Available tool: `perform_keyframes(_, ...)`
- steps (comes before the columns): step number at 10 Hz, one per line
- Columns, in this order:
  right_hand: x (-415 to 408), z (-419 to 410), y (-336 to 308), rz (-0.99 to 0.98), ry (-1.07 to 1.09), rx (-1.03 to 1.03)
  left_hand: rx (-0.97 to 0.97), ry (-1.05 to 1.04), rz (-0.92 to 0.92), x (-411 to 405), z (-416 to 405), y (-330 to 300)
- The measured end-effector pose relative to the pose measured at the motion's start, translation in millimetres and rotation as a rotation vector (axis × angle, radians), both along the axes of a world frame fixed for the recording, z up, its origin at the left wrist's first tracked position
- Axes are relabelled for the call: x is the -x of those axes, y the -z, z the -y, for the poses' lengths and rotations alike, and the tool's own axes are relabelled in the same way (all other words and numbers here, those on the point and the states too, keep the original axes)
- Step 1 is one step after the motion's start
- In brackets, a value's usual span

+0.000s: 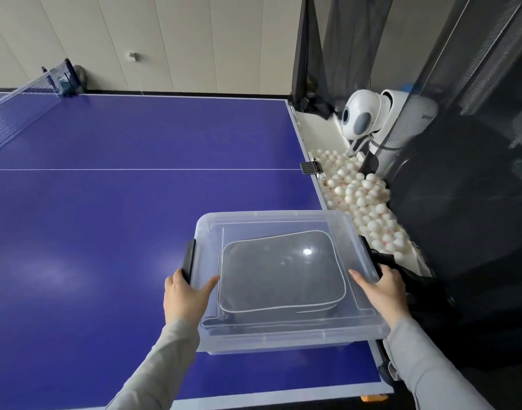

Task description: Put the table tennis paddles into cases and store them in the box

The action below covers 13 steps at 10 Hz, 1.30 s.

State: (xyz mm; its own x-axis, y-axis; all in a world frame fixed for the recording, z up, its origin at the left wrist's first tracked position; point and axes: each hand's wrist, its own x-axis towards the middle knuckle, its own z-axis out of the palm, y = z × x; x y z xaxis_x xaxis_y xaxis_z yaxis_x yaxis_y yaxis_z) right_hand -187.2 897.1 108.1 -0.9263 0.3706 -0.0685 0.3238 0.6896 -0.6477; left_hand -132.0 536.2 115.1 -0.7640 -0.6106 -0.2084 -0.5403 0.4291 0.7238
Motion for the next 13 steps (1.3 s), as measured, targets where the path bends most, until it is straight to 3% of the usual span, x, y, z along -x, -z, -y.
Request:
perform_keyframes(5,-3,6,-1,-0.028,-0.076,-0.156,0.114,0.047,-0.04,-1,-6,-1)
perform_keyframes(10,-5,9,-8,0.069,-0.095,-0.174,0.064,0.135,0.017,-3,-4,-4)
perform_keyframes(12,-5,24,-28,-0.033,-0.149,-0.287,0.042,0.171,0.057,-2,2,-16)
perform_keyframes(13,1,35,-42,-0.072,-0.224,-0.305,0.163,0.218,0.061,-2,5,-32)
